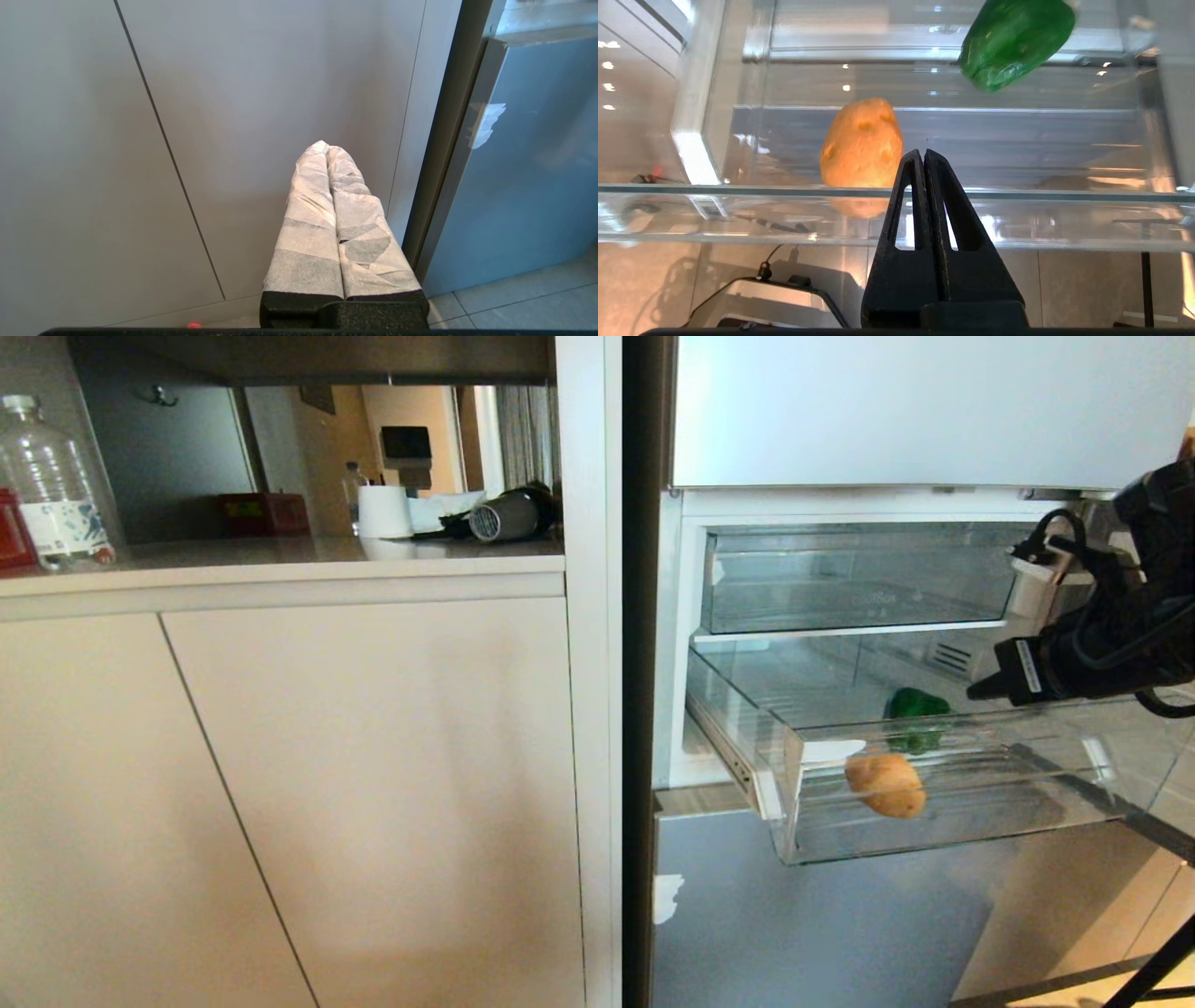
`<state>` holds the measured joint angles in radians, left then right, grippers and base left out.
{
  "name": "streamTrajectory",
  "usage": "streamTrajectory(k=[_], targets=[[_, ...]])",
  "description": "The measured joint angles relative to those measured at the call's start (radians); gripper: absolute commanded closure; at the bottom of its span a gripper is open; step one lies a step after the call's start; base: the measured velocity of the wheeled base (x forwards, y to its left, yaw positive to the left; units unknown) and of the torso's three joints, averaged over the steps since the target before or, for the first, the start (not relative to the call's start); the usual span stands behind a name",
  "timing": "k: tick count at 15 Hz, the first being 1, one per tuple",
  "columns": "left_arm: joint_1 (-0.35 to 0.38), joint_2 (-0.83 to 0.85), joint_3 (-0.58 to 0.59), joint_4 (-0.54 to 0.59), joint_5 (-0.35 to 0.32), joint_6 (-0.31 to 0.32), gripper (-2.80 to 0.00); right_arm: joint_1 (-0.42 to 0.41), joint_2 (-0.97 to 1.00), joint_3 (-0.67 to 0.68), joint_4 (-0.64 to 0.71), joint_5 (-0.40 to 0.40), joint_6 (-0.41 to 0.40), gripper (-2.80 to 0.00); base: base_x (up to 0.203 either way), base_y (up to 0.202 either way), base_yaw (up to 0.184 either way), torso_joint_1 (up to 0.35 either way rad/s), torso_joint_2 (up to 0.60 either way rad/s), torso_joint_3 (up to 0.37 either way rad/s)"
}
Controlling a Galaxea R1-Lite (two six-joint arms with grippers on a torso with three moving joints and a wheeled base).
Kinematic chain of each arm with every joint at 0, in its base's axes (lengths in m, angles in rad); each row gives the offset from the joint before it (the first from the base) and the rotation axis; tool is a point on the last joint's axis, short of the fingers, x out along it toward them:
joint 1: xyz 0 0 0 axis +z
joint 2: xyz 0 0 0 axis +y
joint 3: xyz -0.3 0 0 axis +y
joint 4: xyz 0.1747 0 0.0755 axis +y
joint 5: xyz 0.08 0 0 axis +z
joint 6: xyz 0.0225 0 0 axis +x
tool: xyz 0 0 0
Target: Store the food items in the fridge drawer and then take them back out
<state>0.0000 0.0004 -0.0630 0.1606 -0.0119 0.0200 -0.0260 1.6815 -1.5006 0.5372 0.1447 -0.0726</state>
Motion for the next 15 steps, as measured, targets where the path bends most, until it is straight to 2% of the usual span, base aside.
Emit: streamTrajectory(k=[10,15], targets=[[0.000,0.000,0.000,0.000,0.000,0.000,0.00,-0.003,-0.050,0.056,-0.008,0.021,-0.002,0.00,0.000,0.000,0.000,0.170,-0.51,-0.336],[0.000,0.000,0.000,0.000,0.000,0.000,0.00,-0.006,-0.025,0.090,-0.072,0.016,-0.005,0.00,0.000,0.000,0.000,0.192,-0.49,-0.299]])
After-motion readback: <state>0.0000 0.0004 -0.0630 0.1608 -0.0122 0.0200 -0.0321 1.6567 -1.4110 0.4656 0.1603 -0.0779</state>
